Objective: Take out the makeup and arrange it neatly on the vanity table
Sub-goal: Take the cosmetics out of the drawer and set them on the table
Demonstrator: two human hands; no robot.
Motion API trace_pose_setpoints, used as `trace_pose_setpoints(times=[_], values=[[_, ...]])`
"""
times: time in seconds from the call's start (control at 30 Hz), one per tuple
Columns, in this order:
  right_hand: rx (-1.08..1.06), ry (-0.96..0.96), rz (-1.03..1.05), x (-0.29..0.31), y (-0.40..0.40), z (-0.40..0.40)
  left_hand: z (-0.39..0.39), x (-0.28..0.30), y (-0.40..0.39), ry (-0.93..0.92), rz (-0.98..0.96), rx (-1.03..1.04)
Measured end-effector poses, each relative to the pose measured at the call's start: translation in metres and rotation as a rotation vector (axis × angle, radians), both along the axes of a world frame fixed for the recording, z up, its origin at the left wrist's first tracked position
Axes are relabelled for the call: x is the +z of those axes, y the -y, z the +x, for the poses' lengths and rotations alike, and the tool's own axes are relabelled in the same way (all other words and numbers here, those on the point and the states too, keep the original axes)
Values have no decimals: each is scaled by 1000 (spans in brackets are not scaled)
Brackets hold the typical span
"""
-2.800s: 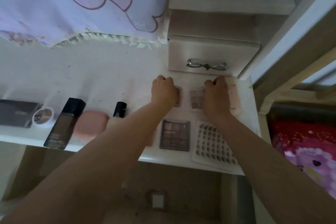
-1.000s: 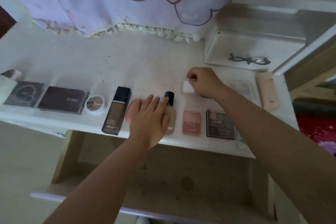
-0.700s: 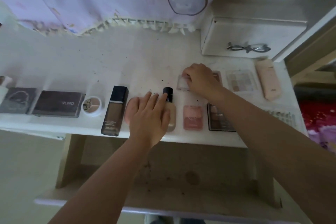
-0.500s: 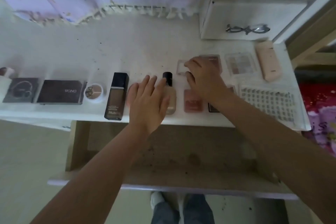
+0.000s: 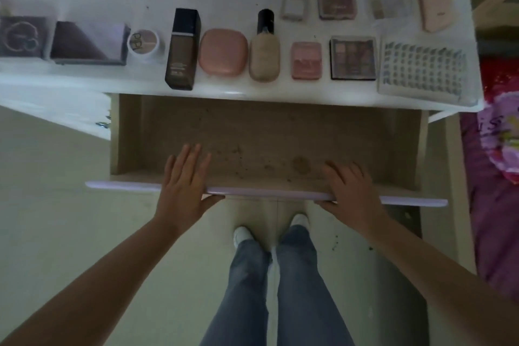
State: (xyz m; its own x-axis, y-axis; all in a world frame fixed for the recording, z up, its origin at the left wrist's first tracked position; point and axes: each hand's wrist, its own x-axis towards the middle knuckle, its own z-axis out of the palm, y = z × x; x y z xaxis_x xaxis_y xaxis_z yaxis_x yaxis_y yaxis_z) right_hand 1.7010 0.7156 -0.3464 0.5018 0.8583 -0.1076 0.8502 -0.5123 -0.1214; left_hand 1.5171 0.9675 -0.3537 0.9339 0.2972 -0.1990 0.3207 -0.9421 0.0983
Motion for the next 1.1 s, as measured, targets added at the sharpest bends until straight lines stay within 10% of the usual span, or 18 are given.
trace_pose_setpoints(times=[0.6,1.1], values=[[-13,390,137,31,-24,34,52,43,-37,137,107,-146],[-136,307,46,39,-80,88,124,56,-55,156,214,-44]])
